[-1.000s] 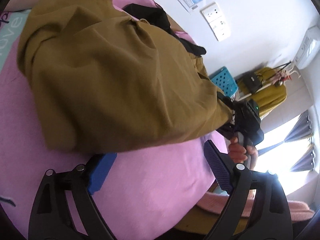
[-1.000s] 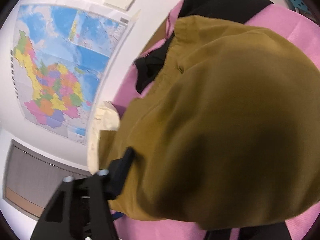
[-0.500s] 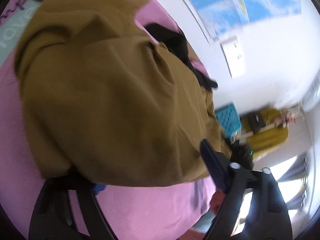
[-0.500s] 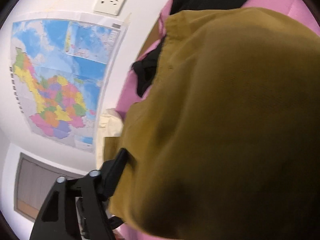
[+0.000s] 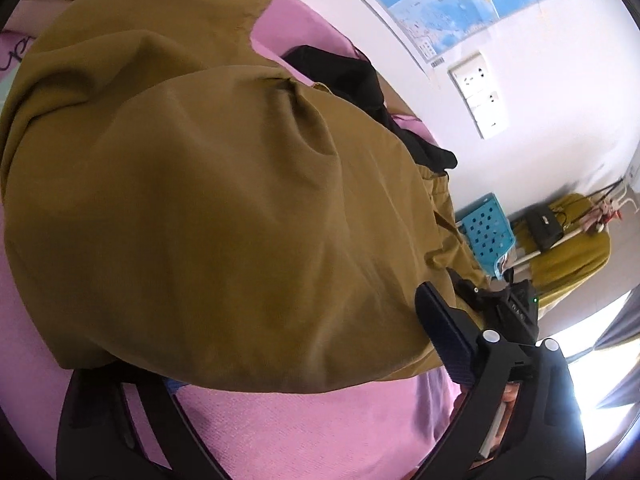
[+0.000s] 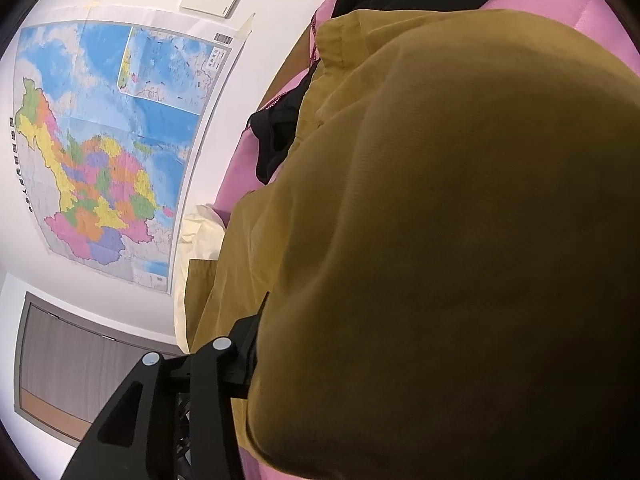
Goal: Fold large clothes
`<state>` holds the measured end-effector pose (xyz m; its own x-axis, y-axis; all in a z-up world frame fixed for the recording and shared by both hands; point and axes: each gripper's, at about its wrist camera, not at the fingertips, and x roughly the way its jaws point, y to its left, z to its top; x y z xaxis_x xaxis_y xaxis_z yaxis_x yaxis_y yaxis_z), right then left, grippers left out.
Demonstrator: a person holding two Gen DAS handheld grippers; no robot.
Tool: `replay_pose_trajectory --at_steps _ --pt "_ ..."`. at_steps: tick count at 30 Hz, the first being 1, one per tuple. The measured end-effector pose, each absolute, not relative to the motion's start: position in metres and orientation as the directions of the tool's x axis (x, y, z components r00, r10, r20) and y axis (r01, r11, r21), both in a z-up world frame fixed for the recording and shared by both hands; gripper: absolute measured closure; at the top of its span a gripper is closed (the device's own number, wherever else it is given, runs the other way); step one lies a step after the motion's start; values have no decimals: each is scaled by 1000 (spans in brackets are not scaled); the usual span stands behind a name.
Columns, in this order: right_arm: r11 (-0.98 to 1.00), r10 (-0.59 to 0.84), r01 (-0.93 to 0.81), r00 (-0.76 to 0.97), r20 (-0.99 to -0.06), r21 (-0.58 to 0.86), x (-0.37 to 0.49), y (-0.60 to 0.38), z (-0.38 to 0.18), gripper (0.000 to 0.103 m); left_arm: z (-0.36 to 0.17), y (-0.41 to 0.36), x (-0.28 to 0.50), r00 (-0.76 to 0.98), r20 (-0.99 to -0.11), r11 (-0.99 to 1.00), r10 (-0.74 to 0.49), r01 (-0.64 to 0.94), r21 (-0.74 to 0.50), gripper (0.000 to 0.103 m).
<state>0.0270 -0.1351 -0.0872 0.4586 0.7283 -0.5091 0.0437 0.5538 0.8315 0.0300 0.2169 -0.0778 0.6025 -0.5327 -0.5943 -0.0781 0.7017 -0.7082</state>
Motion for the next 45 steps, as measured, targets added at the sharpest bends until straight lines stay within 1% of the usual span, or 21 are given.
replay_pose_trajectory --at_steps 2,4,6,9,10,15,18,20,23,26,29,32,34,35,36,37,38,39,40,42,45 --pt "545 732 48 460 -503 837 27 -136 -86 54 -79 221 29 605 -581 684 -544 -82 -725 10" --pt "527 740 53 463 -489 848 27 -137 -86 51 -81 230 29 613 -556 636 -561 -110 -763 22" --pt "523 738 59 467 -487 850 28 -137 -86 49 -85 243 27 627 -495 559 -602 -111 -822 23" --pt "529 730 54 479 -487 847 31 -132 -84 45 -91 245 33 605 -527 572 -597 -140 -808 37" --pt "545 725 44 476 -497 837 33 -129 -83 45 -90 244 33 605 -529 577 -595 -137 -805 37" --pt "564 725 25 465 -509 826 30 -132 -88 66 -84 238 29 608 -574 643 -549 -132 -755 46" --pt "554 732 25 462 -501 832 29 -133 -90 66 -79 233 27 614 -594 679 -519 -125 -723 47" --pt "548 735 33 458 -500 836 31 -133 -90 63 -75 232 26 618 -602 695 -506 -121 -708 48" --pt "538 743 32 454 -492 842 34 -133 -88 50 -74 231 26 621 -605 703 -499 -119 -701 49" --pt "565 724 27 463 -511 825 36 -127 -86 42 -76 233 28 617 -602 692 -507 -125 -711 49" --pt "563 717 18 486 -499 826 37 -124 -83 32 -81 235 30 608 -593 670 -529 -130 -731 46" --pt "585 690 12 519 -505 811 36 -118 -83 30 -83 234 32 599 -586 662 -545 -122 -740 37" --pt "617 669 4 523 -527 787 37 -115 -83 35 -83 231 35 593 -572 654 -567 -98 -750 21" --pt "630 661 6 520 -540 777 37 -115 -83 45 -82 230 36 591 -567 651 -573 -92 -753 20" --pt "633 660 10 516 -547 774 37 -116 -85 61 -82 229 37 593 -568 649 -571 -97 -755 19" --pt "618 674 10 507 -536 786 38 -119 -89 65 -82 229 39 595 -566 642 -571 -107 -760 20" --pt "607 684 6 506 -526 795 37 -122 -91 72 -81 230 40 597 -565 638 -570 -112 -762 25" --pt "598 693 -4 506 -514 802 36 -124 -90 80 -81 231 41 596 -575 651 -560 -113 -751 47" --pt "593 700 -17 504 -505 805 34 -124 -88 83 -81 231 43 588 -572 651 -572 -100 -753 58" --pt "573 726 -74 508 -464 816 33 -123 -72 89 -76 235 41 593 -549 631 -589 -87 -771 65" --pt "574 748 -193 518 -414 796 28 -118 -32 90 -40 232 34 632 -532 684 -564 -4 -730 72"
